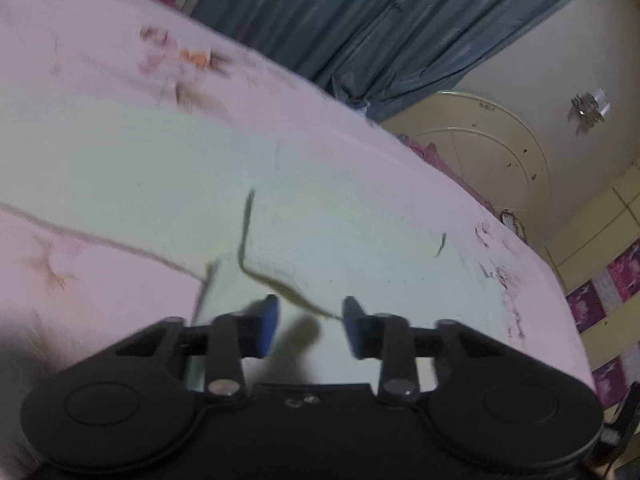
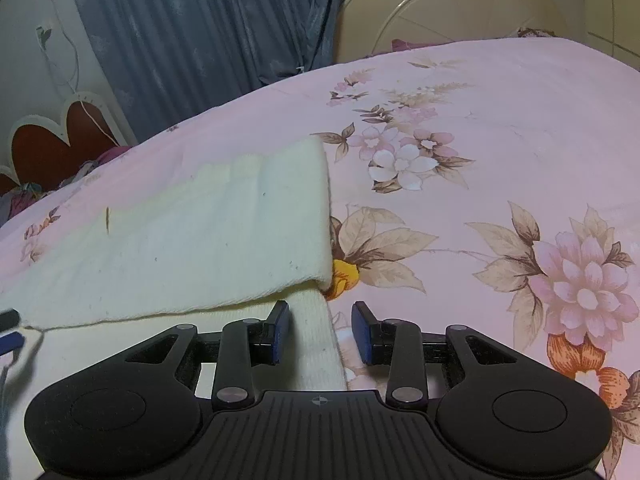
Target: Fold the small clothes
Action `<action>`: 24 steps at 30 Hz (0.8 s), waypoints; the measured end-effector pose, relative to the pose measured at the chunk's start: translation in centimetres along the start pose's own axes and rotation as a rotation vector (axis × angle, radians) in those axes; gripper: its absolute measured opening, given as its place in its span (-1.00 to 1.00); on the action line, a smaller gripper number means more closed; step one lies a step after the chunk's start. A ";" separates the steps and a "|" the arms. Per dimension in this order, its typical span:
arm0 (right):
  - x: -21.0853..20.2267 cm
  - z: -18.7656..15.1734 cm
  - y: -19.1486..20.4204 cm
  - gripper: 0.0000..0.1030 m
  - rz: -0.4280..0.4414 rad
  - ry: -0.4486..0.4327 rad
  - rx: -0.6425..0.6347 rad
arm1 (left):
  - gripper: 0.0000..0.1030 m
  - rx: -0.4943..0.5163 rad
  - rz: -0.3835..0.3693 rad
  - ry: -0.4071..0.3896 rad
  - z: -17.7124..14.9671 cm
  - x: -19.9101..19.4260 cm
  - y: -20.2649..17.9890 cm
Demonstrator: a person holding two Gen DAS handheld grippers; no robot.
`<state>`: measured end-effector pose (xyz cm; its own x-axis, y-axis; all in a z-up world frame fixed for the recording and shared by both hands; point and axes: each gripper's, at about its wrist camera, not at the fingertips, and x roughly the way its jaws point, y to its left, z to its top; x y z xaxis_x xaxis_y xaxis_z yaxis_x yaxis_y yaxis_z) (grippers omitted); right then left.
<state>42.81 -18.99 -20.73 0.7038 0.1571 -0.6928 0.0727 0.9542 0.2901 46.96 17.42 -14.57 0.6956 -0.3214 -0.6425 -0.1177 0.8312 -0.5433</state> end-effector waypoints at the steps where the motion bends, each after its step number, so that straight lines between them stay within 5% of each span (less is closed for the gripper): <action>1: 0.0 0.0 0.0 -0.31 -0.001 0.000 -0.002 | -0.44 -0.029 0.008 0.004 0.0 0.5 0.3; 6: 0.2 0.0 0.1 -0.31 -0.006 -0.002 -0.012 | -0.55 -0.161 -0.016 -0.042 0.9 1.9 1.9; 8: 0.3 0.1 0.3 -0.31 -0.010 -0.005 -0.019 | -0.91 -0.174 -0.018 -0.060 1.5 2.1 2.2; 9: 0.4 0.1 0.3 -0.31 -0.012 -0.007 -0.020 | -0.94 -0.163 -0.018 -0.074 1.7 2.0 2.2; 13: 0.8 0.3 0.5 -0.32 -0.020 -0.019 -0.041 | -0.94 -0.093 0.002 -0.130 2.3 0.7 1.7; 15: 1.0 0.4 0.5 -0.59 -0.058 -0.024 -0.073 | -0.94 -0.077 0.024 -0.140 2.4 0.5 2.0; 20: 0.8 0.6 0.1 -0.61 -0.041 -0.011 -0.061 | -0.93 -0.028 0.033 -0.053 1.8 1.7 2.2; 24: -1.4 1.2 0.0 -0.60 -0.043 -0.058 -0.079 | -0.65 -0.005 0.062 -0.074 1.5 -0.3 2.1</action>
<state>42.68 -19.49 -19.03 0.7409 0.1032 -0.6637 0.0489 0.9772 0.2065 47.62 19.96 -14.70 0.7376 -0.2349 -0.6330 -0.1651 0.8463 -0.5065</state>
